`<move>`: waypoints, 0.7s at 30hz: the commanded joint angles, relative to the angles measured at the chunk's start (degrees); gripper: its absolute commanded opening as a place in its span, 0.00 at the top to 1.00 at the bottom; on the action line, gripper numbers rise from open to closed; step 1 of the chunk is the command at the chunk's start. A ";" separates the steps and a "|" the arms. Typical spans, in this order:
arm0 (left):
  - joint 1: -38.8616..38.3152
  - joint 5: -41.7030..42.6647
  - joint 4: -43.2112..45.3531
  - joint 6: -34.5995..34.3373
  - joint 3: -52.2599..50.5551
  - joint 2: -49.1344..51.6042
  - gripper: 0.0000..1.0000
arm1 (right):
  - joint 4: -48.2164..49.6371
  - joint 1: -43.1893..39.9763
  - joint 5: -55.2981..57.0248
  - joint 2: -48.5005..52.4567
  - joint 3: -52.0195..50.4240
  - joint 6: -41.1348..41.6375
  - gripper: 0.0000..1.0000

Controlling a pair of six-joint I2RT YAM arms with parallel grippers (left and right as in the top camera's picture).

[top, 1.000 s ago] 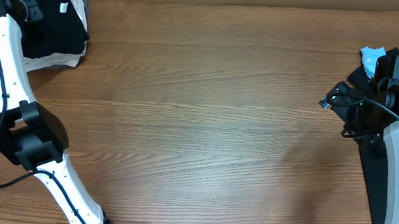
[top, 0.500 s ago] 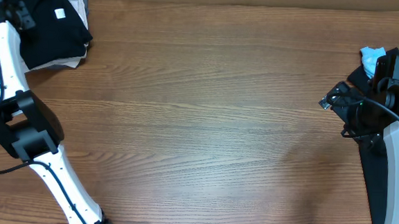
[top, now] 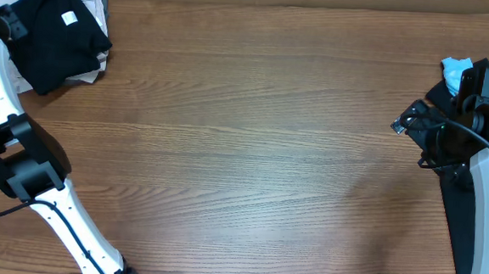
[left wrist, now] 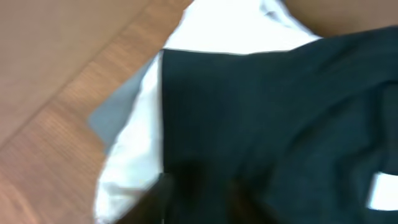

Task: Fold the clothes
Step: 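Carry the shirt to the top-left beige stack and place it on top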

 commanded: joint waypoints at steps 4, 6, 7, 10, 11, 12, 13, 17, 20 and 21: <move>-0.57 3.10 4.00 -2.82 0.09 0.96 0.93 | 0.20 -0.22 -0.26 -0.42 1.25 -0.39 0.00; -0.57 3.13 4.98 -2.80 0.09 1.99 0.95 | 0.20 -0.22 -0.26 -0.42 1.25 -0.39 0.00; -0.57 3.15 5.31 -2.80 0.09 2.45 0.95 | 0.20 -0.22 -0.28 -0.42 1.25 -0.39 0.00; -0.57 3.13 6.29 -2.80 0.09 4.96 0.92 | 0.20 -0.22 -0.26 -0.42 1.25 -0.39 0.00; -0.57 2.97 6.73 -2.62 0.09 5.95 0.90 | 0.20 -0.22 -0.28 -0.42 1.25 -0.39 0.00; -0.57 2.84 7.17 -2.12 0.09 6.95 0.88 | 0.20 -0.22 -0.28 -0.42 1.25 -0.39 0.00; -0.55 2.64 7.39 -1.31 0.09 7.98 0.85 | 0.22 -0.22 -0.26 -0.42 1.25 -0.39 0.00; -0.09 -1.09 6.49 -2.34 0.09 10.34 0.81 | 0.20 -0.22 -0.26 -0.42 1.25 -0.39 0.00; 0.11 -1.22 6.49 -2.86 0.83 9.75 0.79 | 0.20 -0.22 -0.26 -0.42 1.25 -0.39 0.00; 0.11 -1.22 6.47 -2.84 1.31 9.27 0.78 | 0.20 -0.22 -0.26 -0.42 1.25 -0.39 0.00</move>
